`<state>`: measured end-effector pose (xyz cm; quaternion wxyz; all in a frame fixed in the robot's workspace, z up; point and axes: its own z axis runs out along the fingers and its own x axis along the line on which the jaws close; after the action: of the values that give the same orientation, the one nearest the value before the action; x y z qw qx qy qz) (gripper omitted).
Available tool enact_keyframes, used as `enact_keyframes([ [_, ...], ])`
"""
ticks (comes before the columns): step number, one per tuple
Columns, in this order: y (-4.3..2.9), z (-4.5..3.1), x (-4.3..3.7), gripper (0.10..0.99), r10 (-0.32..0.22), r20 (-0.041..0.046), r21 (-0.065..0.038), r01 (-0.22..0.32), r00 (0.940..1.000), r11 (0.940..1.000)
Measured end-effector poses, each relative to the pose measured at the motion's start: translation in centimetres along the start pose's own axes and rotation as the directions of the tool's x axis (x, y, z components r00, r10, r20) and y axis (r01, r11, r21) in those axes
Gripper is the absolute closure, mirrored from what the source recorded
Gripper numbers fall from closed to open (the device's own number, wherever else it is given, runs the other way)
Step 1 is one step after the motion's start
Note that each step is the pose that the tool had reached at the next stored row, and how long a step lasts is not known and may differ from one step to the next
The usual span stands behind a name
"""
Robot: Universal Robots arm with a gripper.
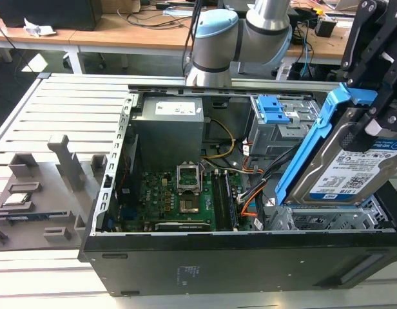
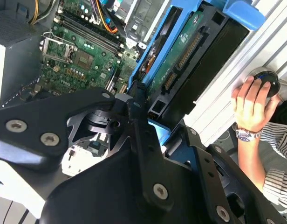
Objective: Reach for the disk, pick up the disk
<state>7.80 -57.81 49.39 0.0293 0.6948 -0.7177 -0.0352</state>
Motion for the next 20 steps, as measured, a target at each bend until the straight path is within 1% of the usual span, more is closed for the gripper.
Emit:
enact_keyframes([
  [2,-0.57,0.02,-0.14,0.722,0.0,0.0,-0.002,0.0,1.0,1.0],
  [3,-0.97,0.03,-0.23,0.722,0.0,-0.0002,-0.004,0.0,1.0,1.0],
  [4,-1.51,0.05,-0.36,0.722,0.0,-0.0002,-0.006,0.0,1.0,1.0],
  [7,-2.29,0.17,-0.51,0.722,0.0,-0.0006,-0.011,0.0,1.0,0.9999],
  [11,-2.48,1.01,-0.5,0.722,0.0,-0.0007,-0.017,0.0,1.0,0.9999],
  [12,-2.64,1.28,-0.5,0.722,0.0,-0.0006,-0.02,0.0,1.0,0.9998],
  [14,-2.93,1.39,-0.57,0.722,0.0,-0.0008,-0.023,0.0,1.0,0.9997],
  [18,-3.26,1.49,-1.17,0.722,-0.002,-0.0009,-0.023,0.002,1.0,0.9997],
  [20,-3.4,1.51,-1.84,0.722,-0.003,-0.0012,-0.023,0.003,1.0,0.9997],
])
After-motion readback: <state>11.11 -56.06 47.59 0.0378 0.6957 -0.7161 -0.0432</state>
